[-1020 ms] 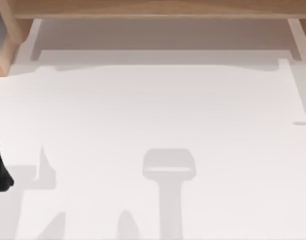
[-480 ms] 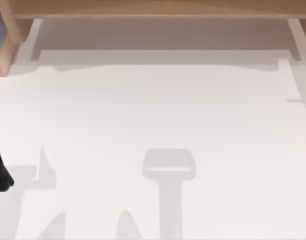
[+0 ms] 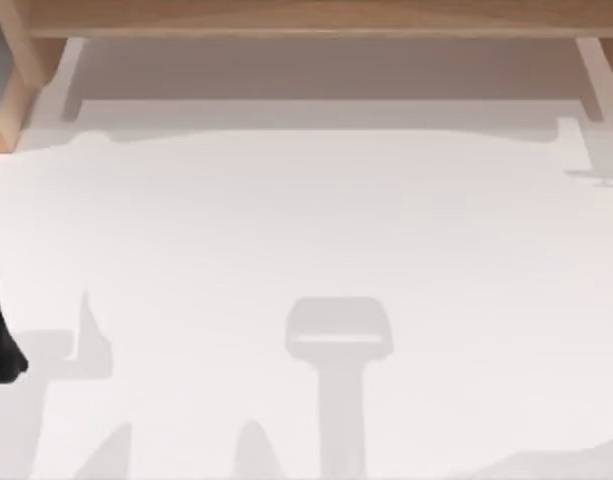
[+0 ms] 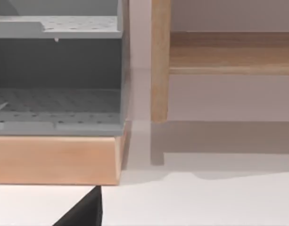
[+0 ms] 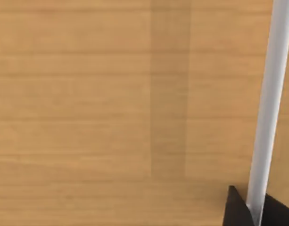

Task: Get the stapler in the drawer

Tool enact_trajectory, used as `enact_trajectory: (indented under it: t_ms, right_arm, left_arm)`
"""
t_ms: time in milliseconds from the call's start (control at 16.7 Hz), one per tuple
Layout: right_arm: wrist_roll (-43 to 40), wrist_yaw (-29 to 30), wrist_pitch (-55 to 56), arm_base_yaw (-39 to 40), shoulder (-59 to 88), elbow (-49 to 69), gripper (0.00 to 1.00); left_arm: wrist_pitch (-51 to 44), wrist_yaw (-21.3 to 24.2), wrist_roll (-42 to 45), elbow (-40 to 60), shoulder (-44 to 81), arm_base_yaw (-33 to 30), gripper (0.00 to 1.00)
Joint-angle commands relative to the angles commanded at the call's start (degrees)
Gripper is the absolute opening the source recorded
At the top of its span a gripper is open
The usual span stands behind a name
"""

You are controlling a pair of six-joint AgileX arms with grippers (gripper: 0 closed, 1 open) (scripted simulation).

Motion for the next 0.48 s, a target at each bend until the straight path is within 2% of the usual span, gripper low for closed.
enact_trajectory:
  t_ms: [180, 480]
  right_arm:
    - [-0.11, 1.77, -3.21, 1.92, 2.23, 5.08, 0.00]
    - [-0.06, 2.00, -3.83, 1.88, 2.56, 5.67, 0.00]
  left_arm:
    - [0.00, 0.00, 0.00, 0.00, 0.00, 0.00, 1.00]
    - [0.00, 0.00, 0.00, 0.00, 0.00, 0.00, 1.00]
